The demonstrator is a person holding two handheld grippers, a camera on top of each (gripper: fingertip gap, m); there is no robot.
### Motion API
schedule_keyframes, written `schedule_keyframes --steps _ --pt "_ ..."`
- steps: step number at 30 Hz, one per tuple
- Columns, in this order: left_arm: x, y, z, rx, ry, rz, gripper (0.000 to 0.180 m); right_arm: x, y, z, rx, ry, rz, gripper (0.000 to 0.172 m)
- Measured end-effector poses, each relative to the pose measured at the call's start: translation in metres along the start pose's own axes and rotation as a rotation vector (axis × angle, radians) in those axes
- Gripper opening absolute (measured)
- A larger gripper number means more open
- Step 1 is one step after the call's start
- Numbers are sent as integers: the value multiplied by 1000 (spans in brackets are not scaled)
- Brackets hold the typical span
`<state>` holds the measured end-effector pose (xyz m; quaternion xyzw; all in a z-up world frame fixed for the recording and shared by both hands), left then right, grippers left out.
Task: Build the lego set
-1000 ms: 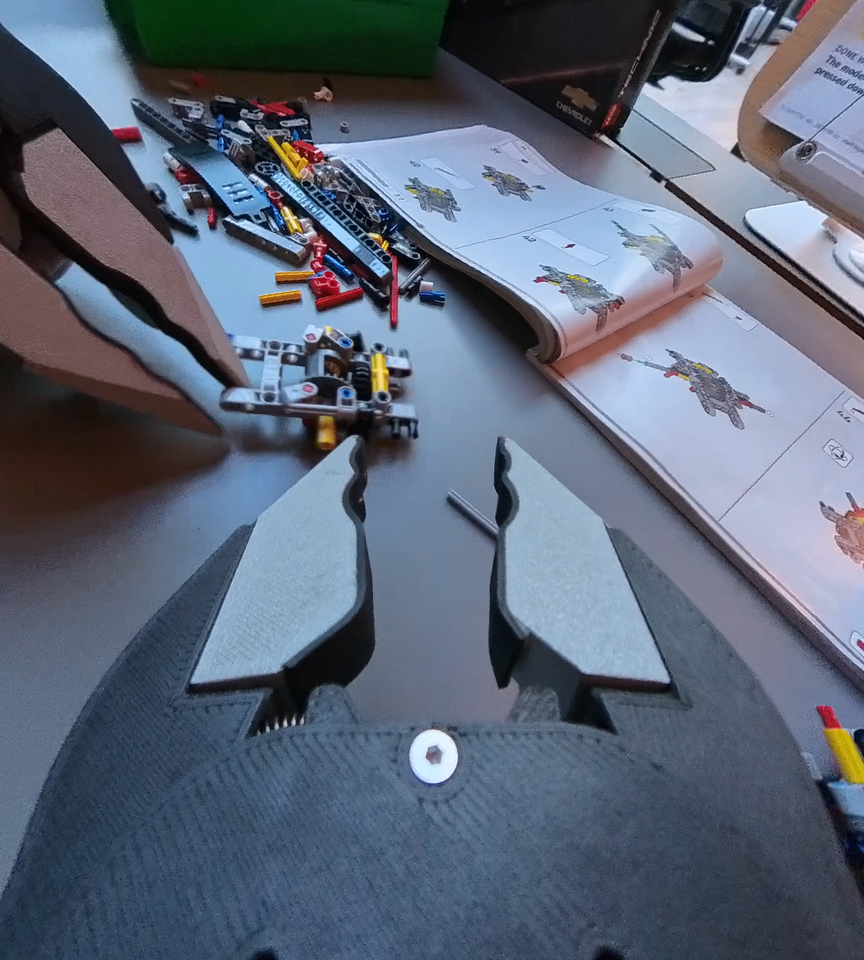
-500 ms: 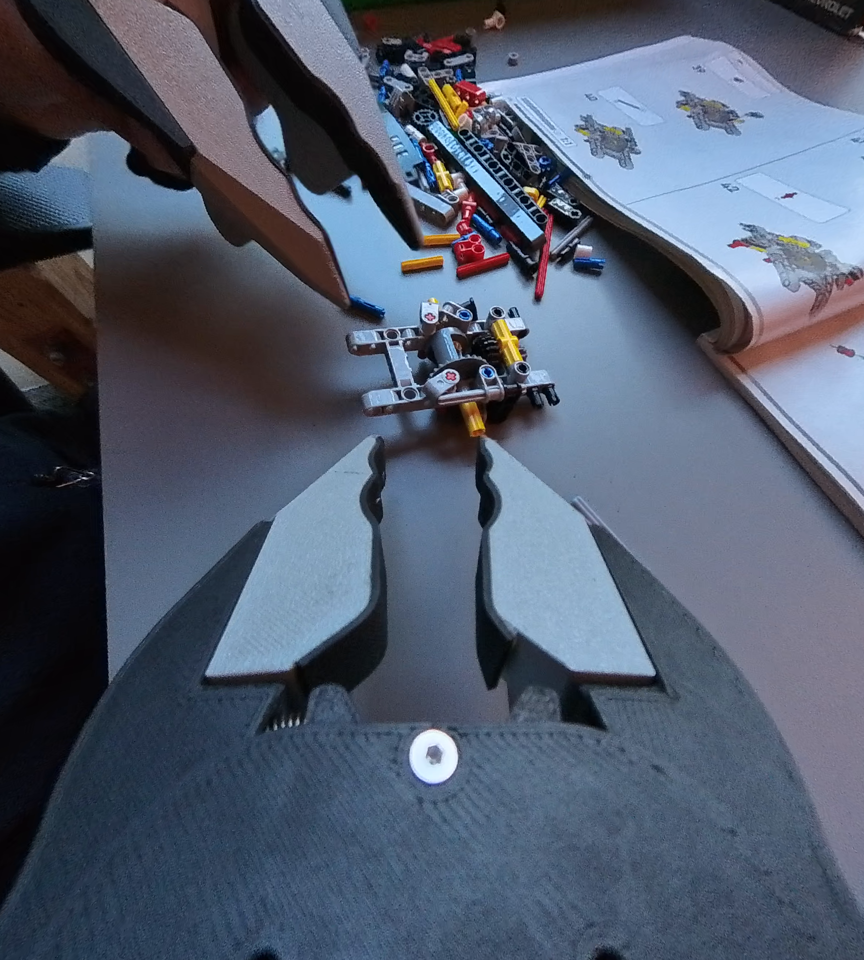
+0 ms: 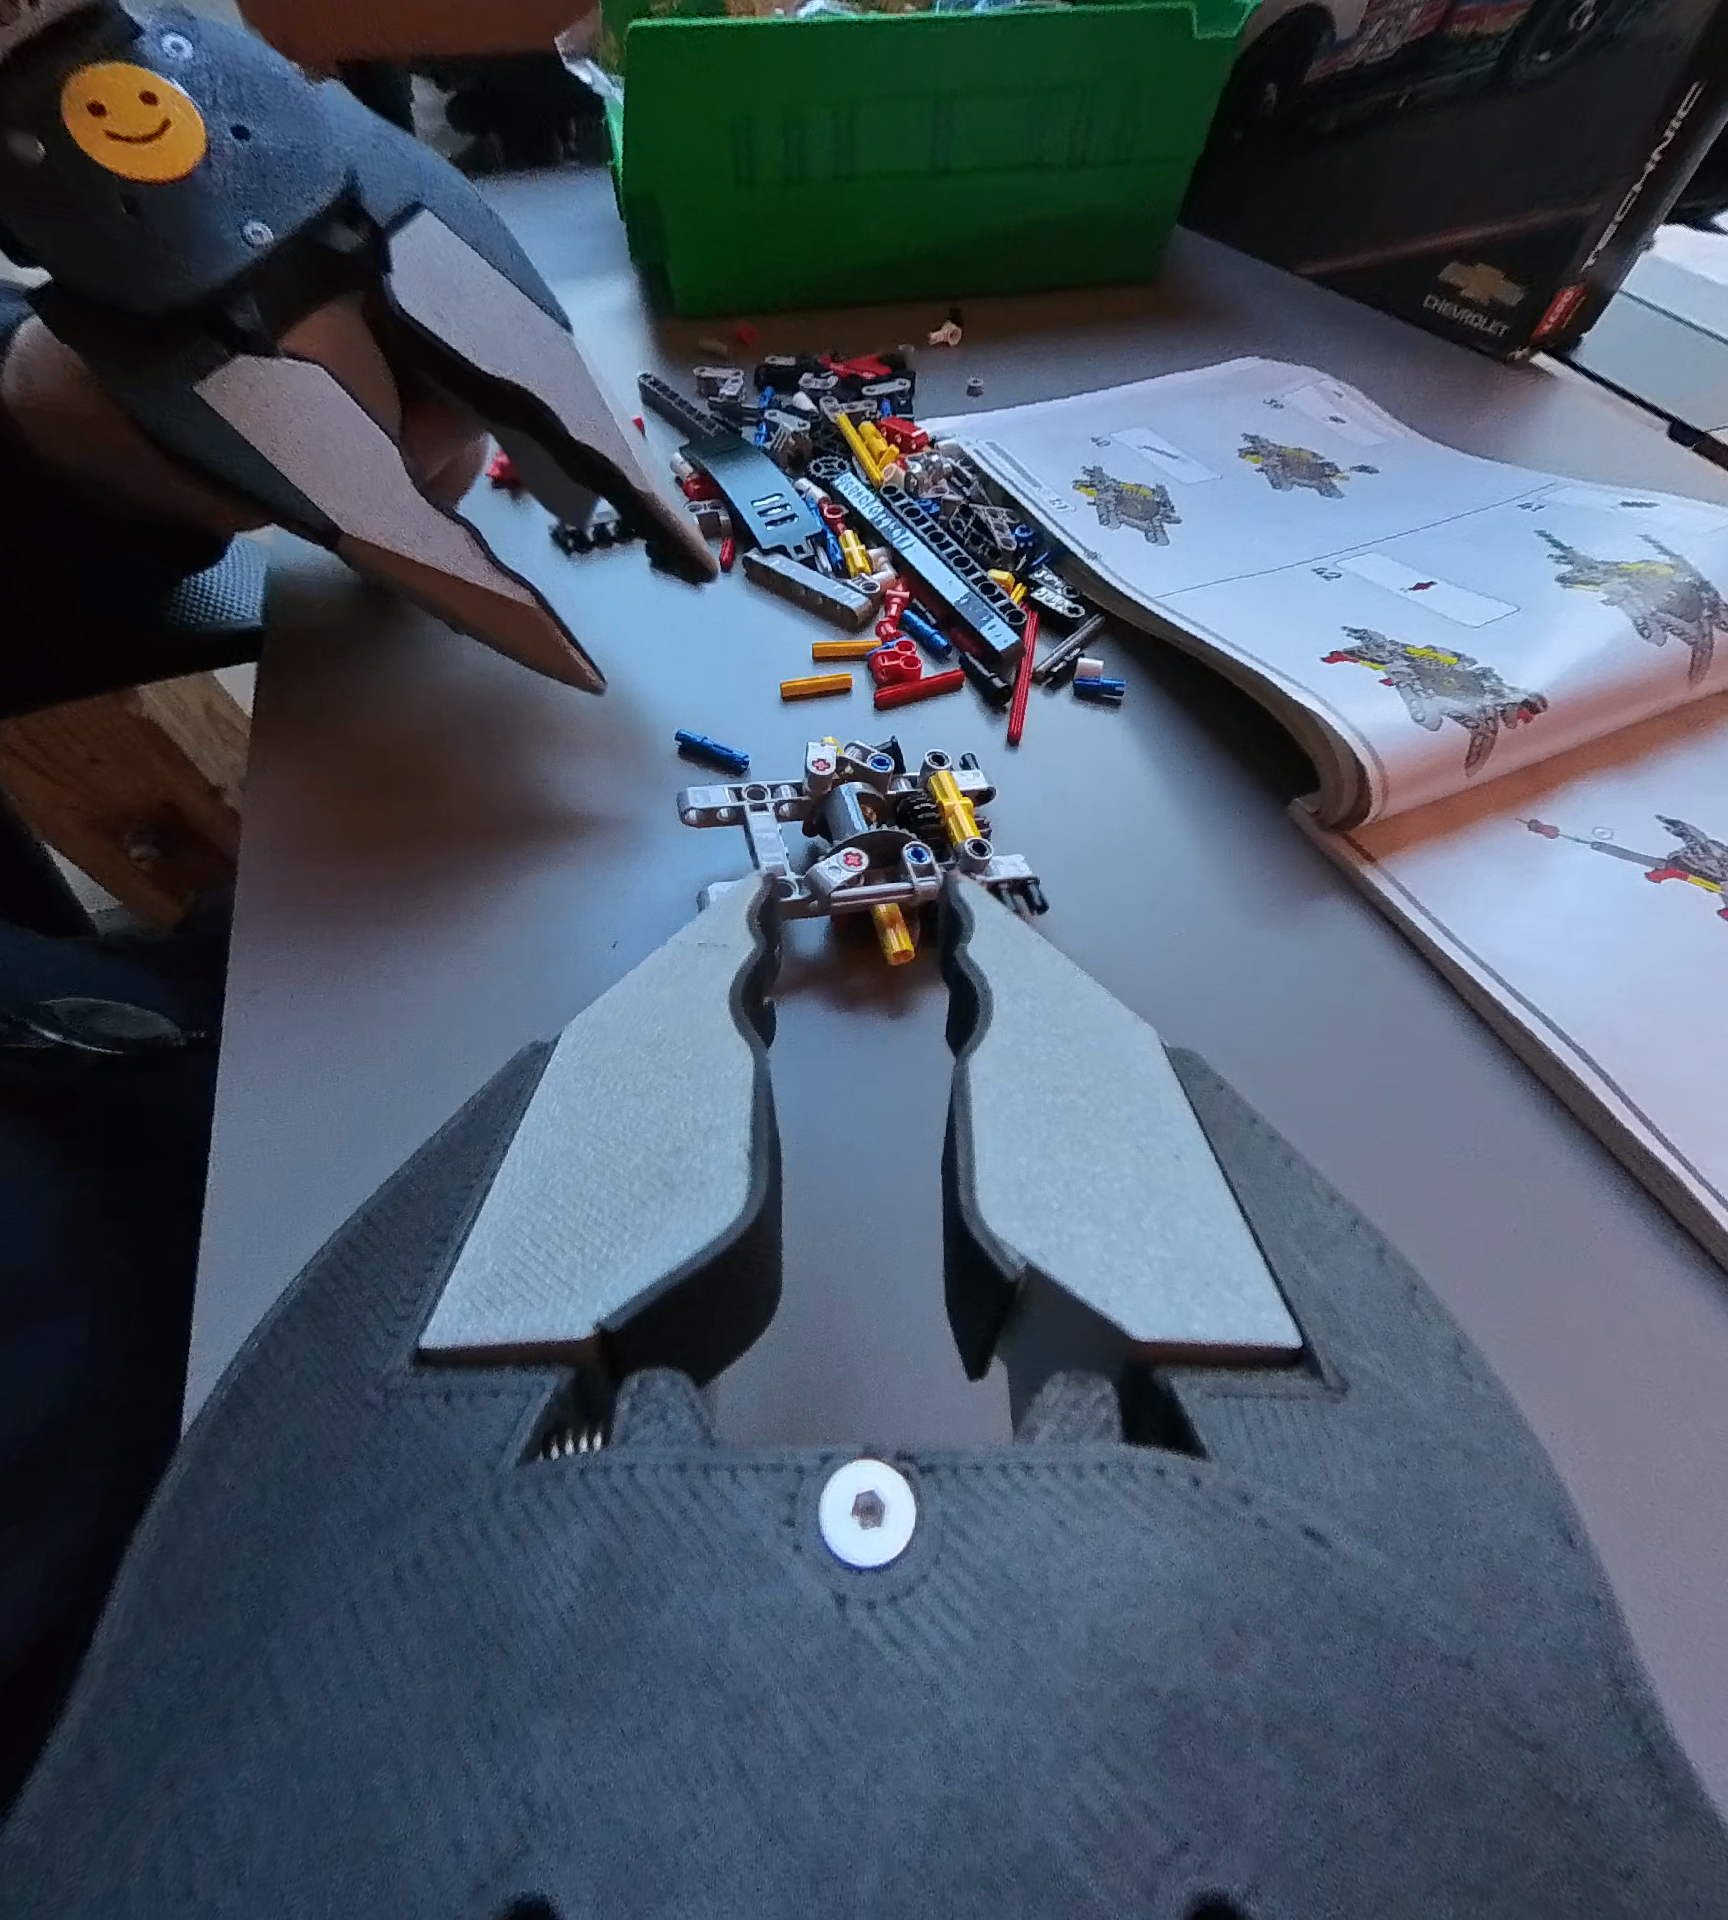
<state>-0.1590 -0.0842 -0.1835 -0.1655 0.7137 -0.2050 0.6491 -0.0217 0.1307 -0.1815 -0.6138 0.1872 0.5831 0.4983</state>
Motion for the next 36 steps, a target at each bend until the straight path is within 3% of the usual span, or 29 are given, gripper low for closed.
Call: schedule_keyframes --steps 5,11,18,24,32,36 --pt "-17 20 -7 120 -34 -37 42 0 1 2 -21 20 6 24" --pt "-40 56 -19 268 -18 -168 63 0 5 0 -56 -1 -23 24" --pt "-48 80 -21 387 -1 -264 52 0 18 1 -77 -18 -101 23" --pt "-48 80 -17 365 51 -258 52 2 26 8 -71 -3 -152 23" --pt "-36 72 -1 216 186 -173 52 3 27 9 -107 14 -157 20" --pt "-34 71 -1 235 163 -171 55 3 25 8 -101 -23 -163 20"
Point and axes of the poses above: each gripper's, where its closed fingertips meet, y out along the fingers, x out of its underside, z = x × y across the jaws, the point moved 10 cm from there along -y, back along the fingers, and after that the axes turned 11 degrees about -y, right-handed, at the moved point
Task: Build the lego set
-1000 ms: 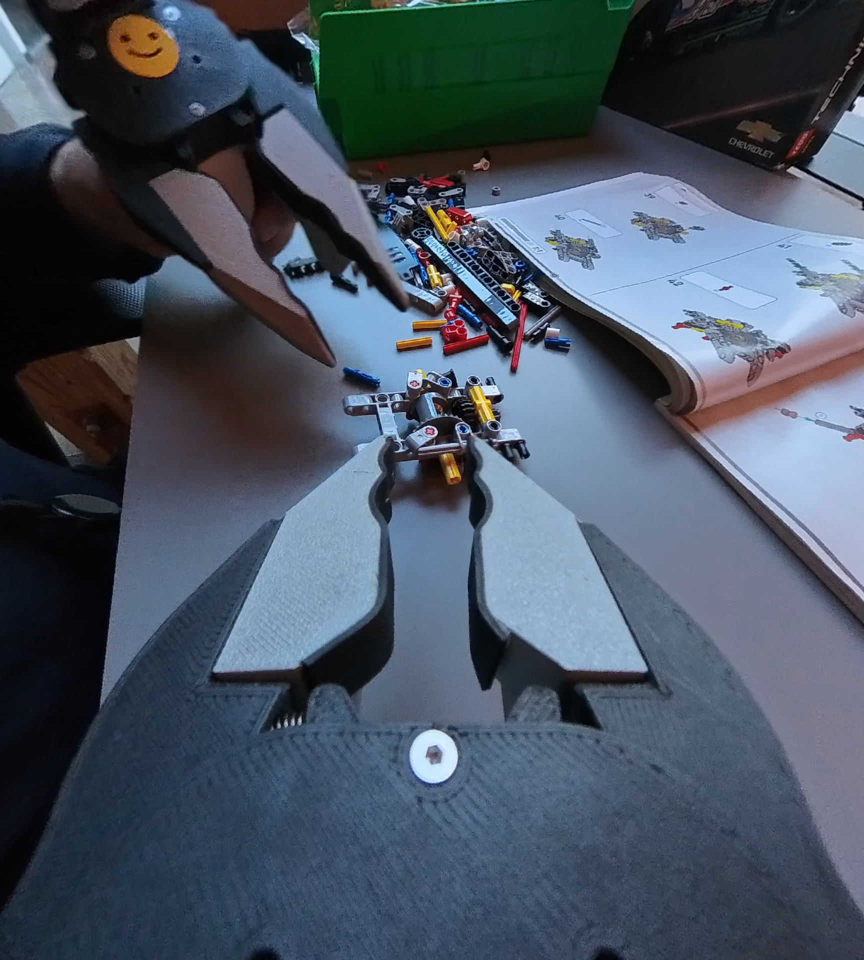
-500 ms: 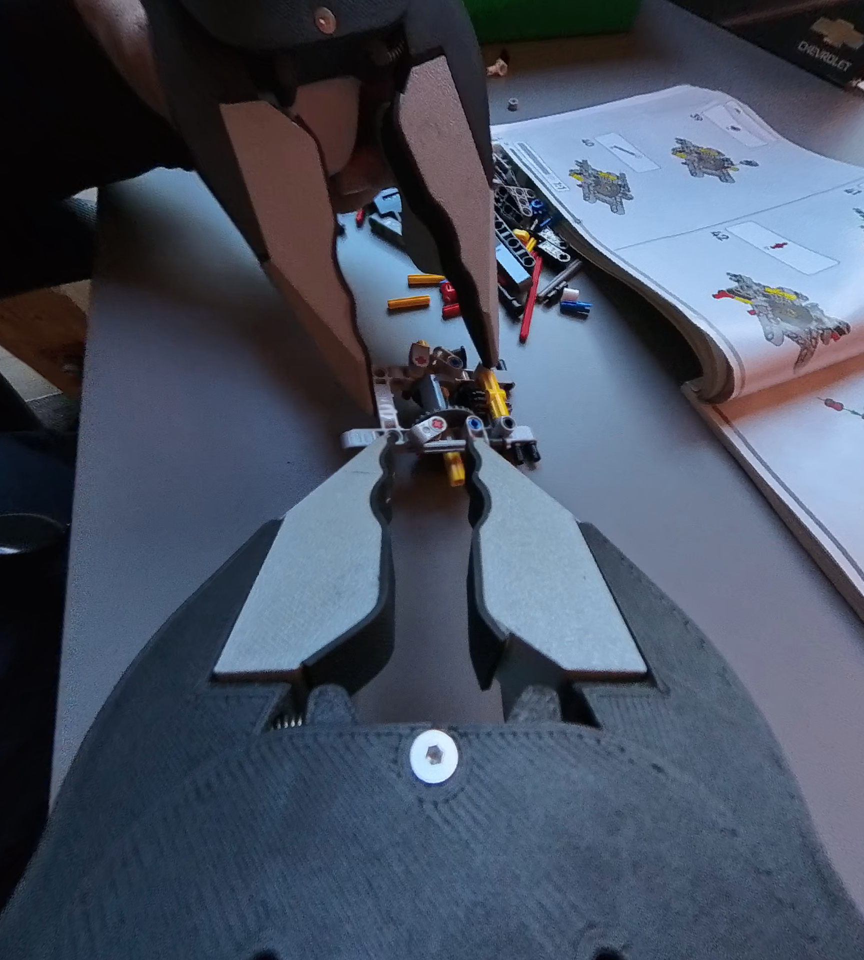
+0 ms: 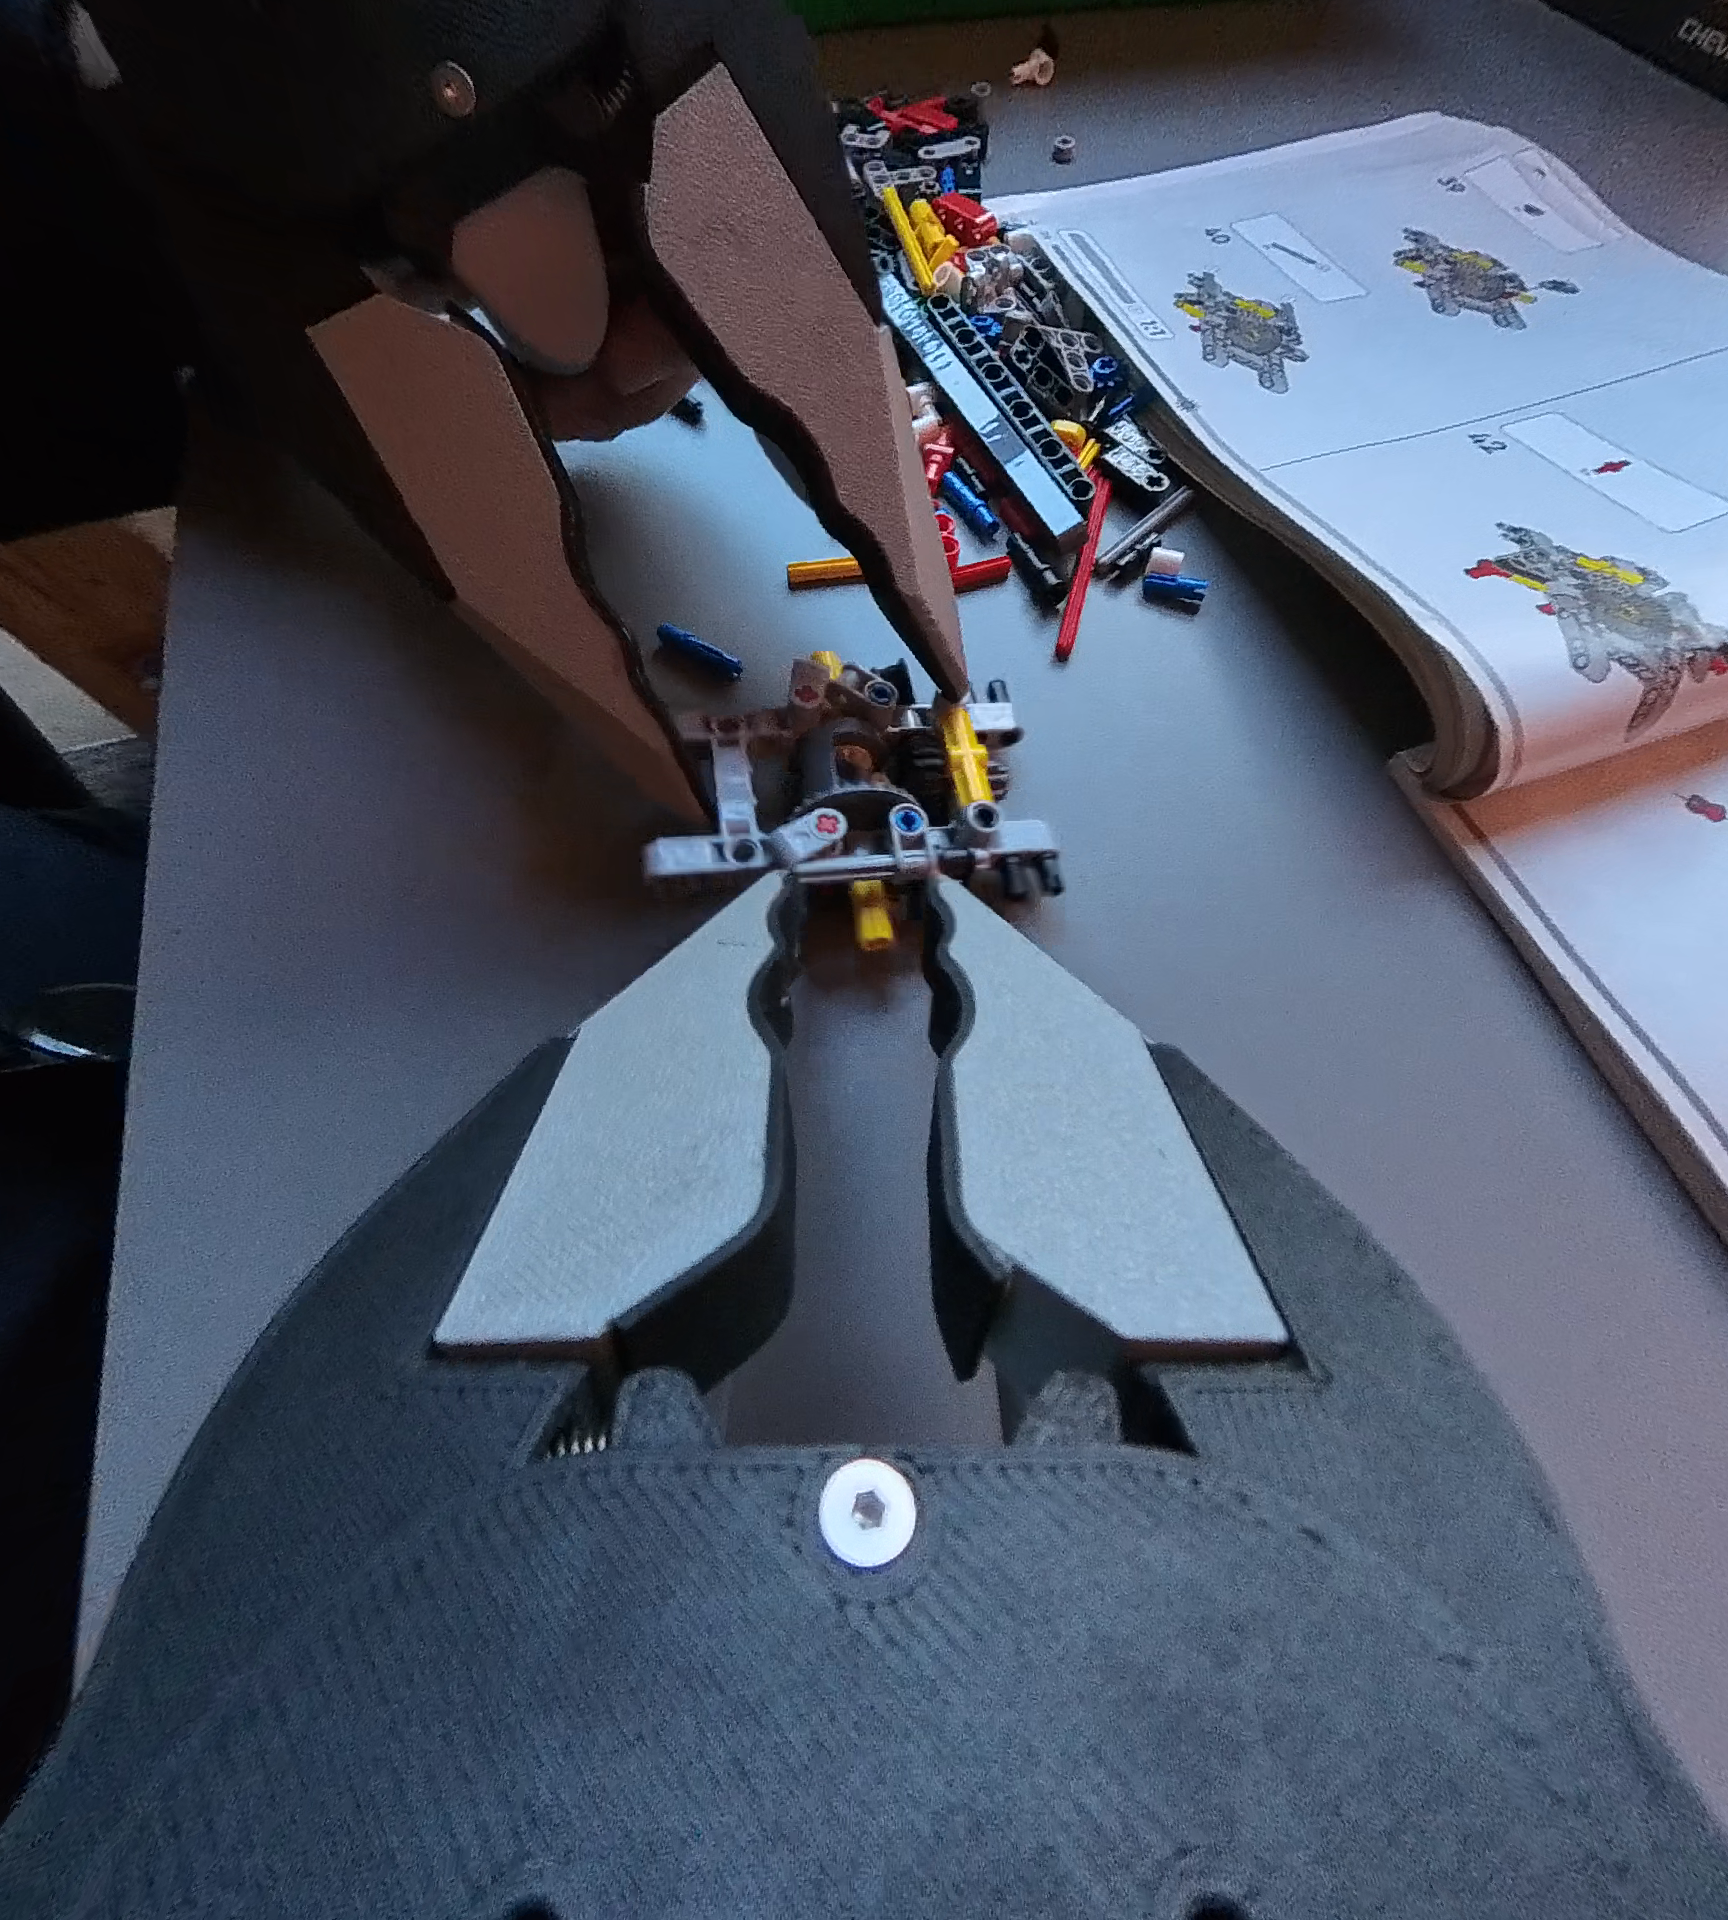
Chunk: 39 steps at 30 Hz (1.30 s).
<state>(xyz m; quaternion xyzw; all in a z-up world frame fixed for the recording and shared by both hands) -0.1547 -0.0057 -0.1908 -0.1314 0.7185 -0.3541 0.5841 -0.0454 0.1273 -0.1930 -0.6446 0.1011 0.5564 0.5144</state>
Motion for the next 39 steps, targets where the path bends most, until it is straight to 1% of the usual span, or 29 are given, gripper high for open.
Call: schedule_keyframes --steps 2,4,7,11,14,18,21,24,27,29,32,34,36,38,39 --pt "0 0 -1 22 -26 3 59 1 -1 0 20 -13 -2 20" --pt "0 0 -1 28 -37 5 60 1 -1 1 33 -13 -12 19" --pt "0 1 0 -12 -16 6 55 1 -1 -1 55 -34 -13 19" --pt "0 3 5 -63 -1 5 55 0 -1 -6 87 -83 -23 19" --pt "0 4 7 -67 -5 18 55 -1 -1 -7 91 -103 -14 21" --pt "0 4 6 -58 -24 27 56 0 1 -5 87 -79 -31 26" --pt "1 5 6 -45 -13 42 56 1 4 -6 73 -87 -63 25" --pt "2 5 7 -47 2 40 56 0 3 -4 35 -66 -38 26" --pt "3 7 9 -23 -1 31 71 0 -4 3 -47 22 48 14" --pt "3 7 10 -25 17 25 73 2 -5 10 -93 94 76 17" --pt "4 6 11 -32 24 29 70 1 -3 14 -124 132 82 25" --pt "4 6 13 -49 49 33 63 0 0 12 -130 119 62 26" --pt "5 5 16 -66 67 37 61 -1 4 9 -122 84 41 30" --pt "6 4 16 -55 56 35 63 -2 5 8 -114 62 35 30" --pt "6 3 16 -28 48 29 68 -2 5 8 -117 60 35 30"
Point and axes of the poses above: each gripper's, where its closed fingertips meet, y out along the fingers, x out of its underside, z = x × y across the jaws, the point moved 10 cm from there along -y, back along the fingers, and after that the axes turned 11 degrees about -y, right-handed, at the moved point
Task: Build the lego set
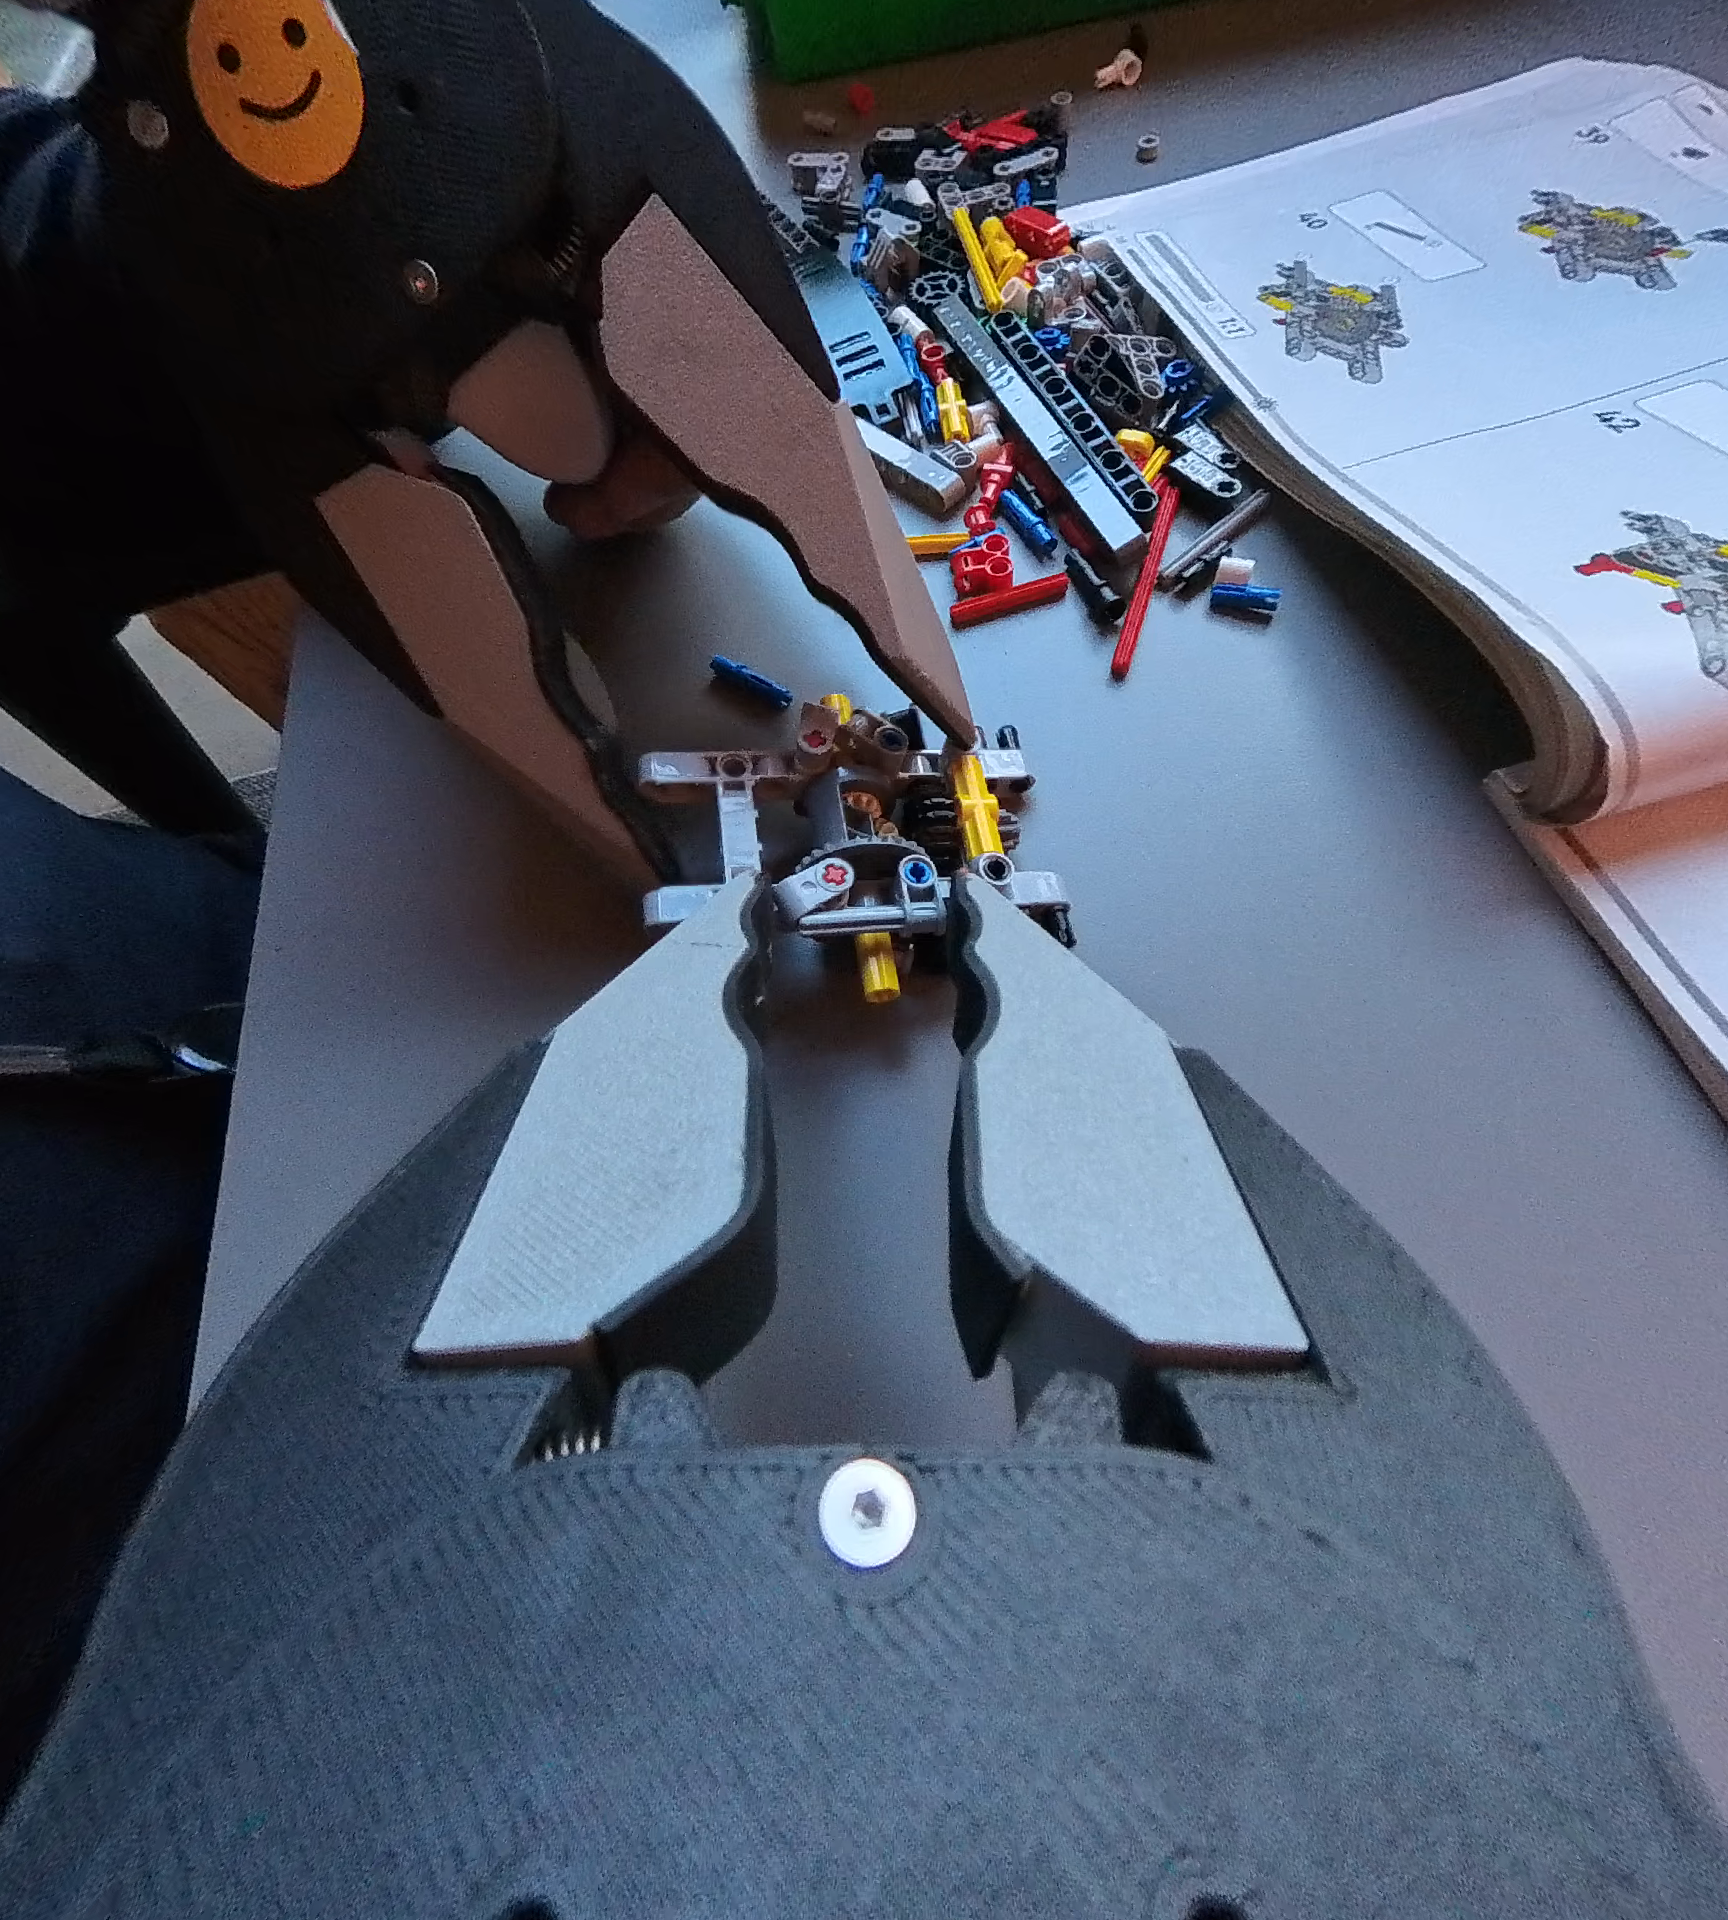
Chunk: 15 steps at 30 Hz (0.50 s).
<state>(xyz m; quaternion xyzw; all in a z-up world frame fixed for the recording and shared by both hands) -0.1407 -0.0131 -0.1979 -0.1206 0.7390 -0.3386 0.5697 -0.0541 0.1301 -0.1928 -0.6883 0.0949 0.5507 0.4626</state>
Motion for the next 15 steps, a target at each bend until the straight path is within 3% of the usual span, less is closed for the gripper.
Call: schedule_keyframes --steps 4,12,15 --pt "-1 -2 -1 159 -86 1 96 0 0 -1 -64 -6 5 26" --pt "-2 -11 -21 201 -91 -64 76 -1 3 -1 -34 -58 -27 20" --pt "0 -12 -25 197 -105 -59 76 0 6 -5 -7 -108 -64 22"
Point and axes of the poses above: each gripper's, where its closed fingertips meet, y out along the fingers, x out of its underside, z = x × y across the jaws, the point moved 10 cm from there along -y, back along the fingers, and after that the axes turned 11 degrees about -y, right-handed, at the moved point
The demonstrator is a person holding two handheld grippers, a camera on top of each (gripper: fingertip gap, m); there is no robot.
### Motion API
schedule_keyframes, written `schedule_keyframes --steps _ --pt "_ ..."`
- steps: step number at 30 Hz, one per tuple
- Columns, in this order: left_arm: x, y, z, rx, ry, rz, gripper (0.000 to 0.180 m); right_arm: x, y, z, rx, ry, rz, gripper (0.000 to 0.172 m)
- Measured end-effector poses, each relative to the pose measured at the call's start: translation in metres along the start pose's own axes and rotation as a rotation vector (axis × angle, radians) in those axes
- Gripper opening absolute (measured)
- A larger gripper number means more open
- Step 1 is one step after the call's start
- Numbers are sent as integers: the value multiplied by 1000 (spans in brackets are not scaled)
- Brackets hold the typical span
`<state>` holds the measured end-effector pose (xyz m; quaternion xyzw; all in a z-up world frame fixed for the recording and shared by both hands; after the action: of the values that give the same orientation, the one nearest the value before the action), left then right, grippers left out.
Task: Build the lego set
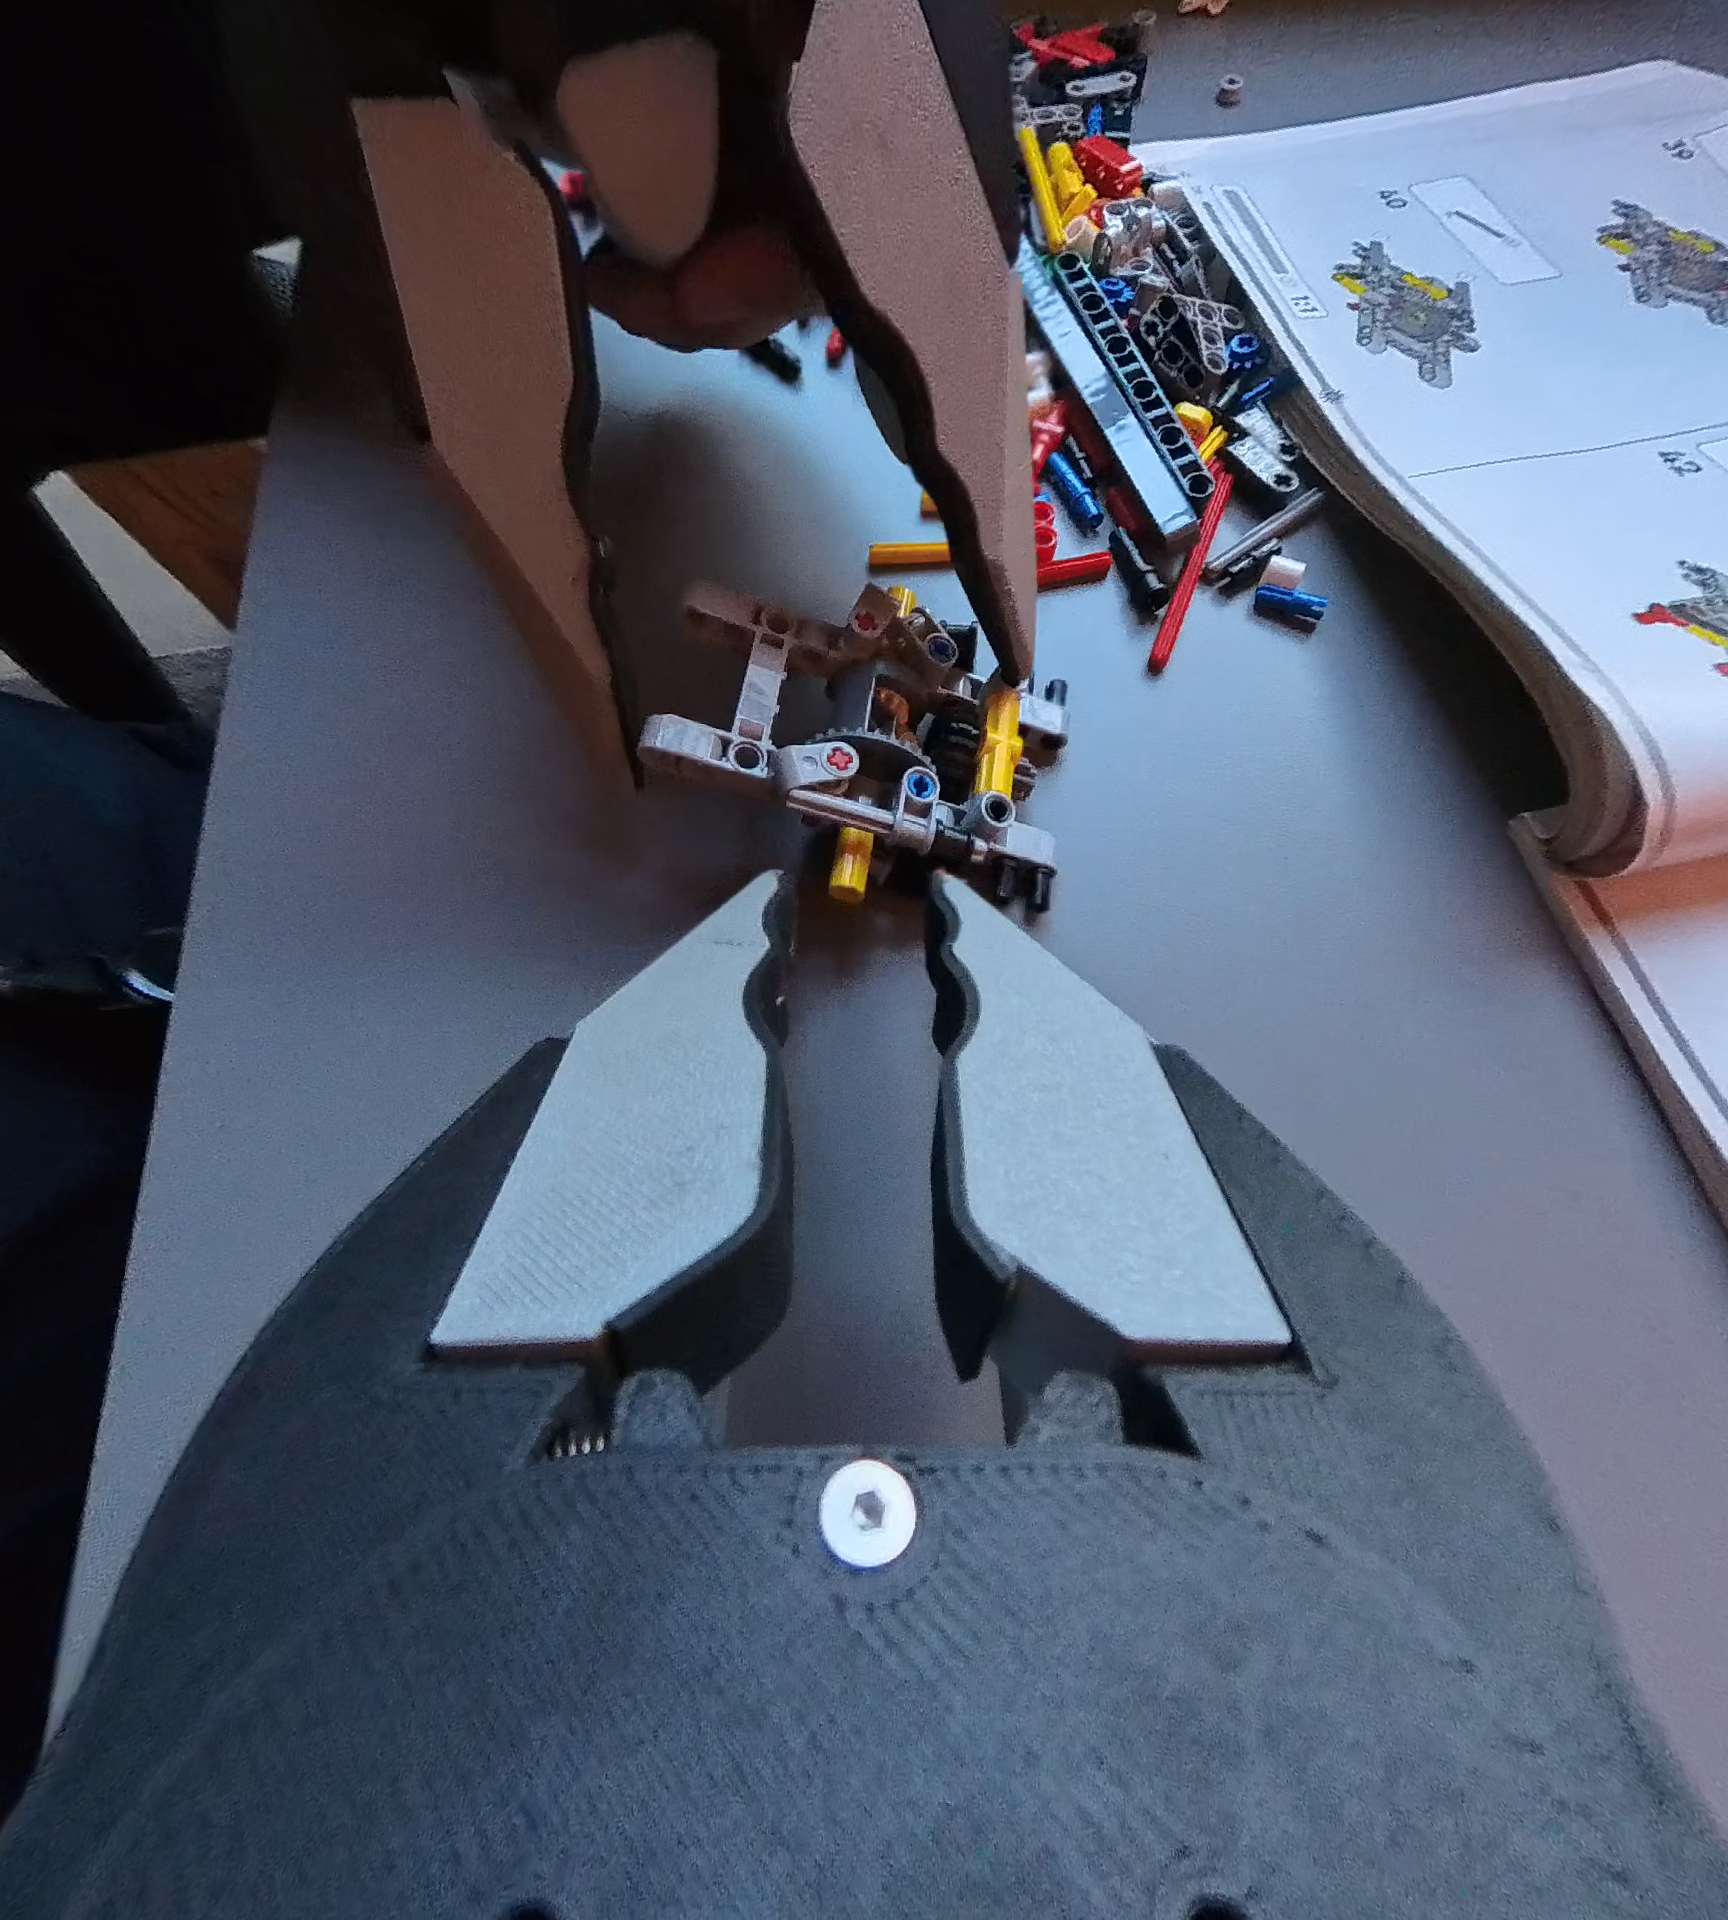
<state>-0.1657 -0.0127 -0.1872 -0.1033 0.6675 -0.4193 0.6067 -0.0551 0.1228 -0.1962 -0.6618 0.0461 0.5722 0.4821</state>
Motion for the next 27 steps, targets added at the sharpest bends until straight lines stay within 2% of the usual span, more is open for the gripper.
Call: schedule_keyframes --steps 8,9,12,17,27 --pt "4 3 5 -63 14 44 73 -3 -8 -1 66 -22 90 27" --pt "5 3 5 -84 23 48 68 -4 -7 -1 76 -23 92 27" --pt "5 5 8 -120 57 46 61 -5 -4 -2 103 -38 66 26" --pt "5 6 9 -136 57 49 59 -6 -3 -4 105 -53 63 24" --pt "4 13 15 -213 123 60 58 -6 0 -5 80 -61 49 32"
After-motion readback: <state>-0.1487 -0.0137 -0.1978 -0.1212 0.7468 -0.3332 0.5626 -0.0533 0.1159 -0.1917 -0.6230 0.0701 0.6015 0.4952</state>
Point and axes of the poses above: each gripper's, where its closed fingertips meet, y out along the fingers, x out of its underside, z = x × y across the jaws, the point moved 10 cm from there along -y, back along the fingers, and after that the axes turned 11 degrees about -y, right-handed, at the moved point
